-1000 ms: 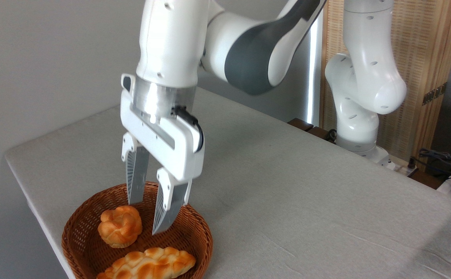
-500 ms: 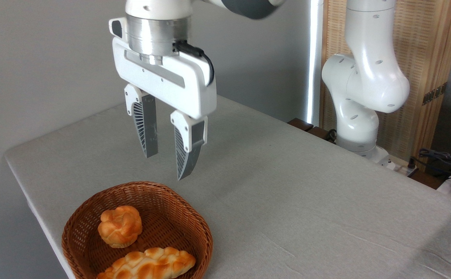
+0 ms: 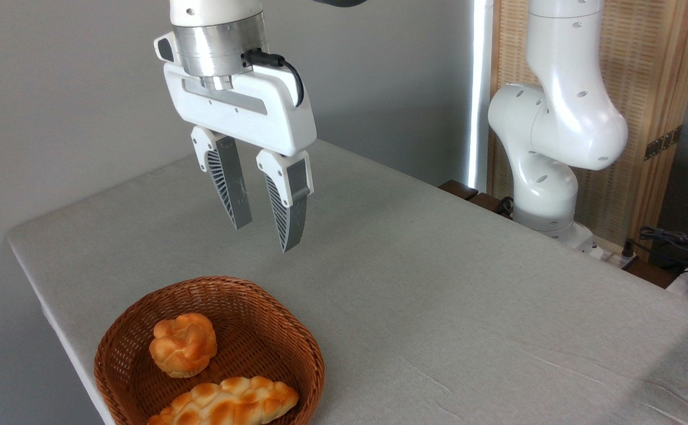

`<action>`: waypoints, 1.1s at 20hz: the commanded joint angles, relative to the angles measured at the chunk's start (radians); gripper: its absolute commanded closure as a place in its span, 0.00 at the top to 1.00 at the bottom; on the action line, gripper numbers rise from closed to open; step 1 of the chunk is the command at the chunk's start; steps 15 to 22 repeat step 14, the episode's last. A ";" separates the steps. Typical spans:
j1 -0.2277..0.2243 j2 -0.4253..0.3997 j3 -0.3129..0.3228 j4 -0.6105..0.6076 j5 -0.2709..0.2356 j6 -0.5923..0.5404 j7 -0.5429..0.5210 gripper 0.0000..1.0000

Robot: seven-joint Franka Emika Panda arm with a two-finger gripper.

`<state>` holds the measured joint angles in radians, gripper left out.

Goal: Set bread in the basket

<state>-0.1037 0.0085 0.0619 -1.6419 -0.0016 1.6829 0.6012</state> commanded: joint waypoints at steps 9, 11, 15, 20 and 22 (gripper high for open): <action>0.015 -0.013 -0.045 0.007 -0.002 -0.031 -0.024 1.00; 0.015 -0.013 -0.039 0.007 -0.002 -0.031 -0.018 1.00; 0.015 -0.013 -0.036 0.007 -0.002 -0.031 -0.015 1.00; 0.015 -0.013 -0.036 0.007 -0.002 -0.031 -0.015 1.00; 0.015 -0.013 -0.036 0.007 -0.002 -0.031 -0.015 1.00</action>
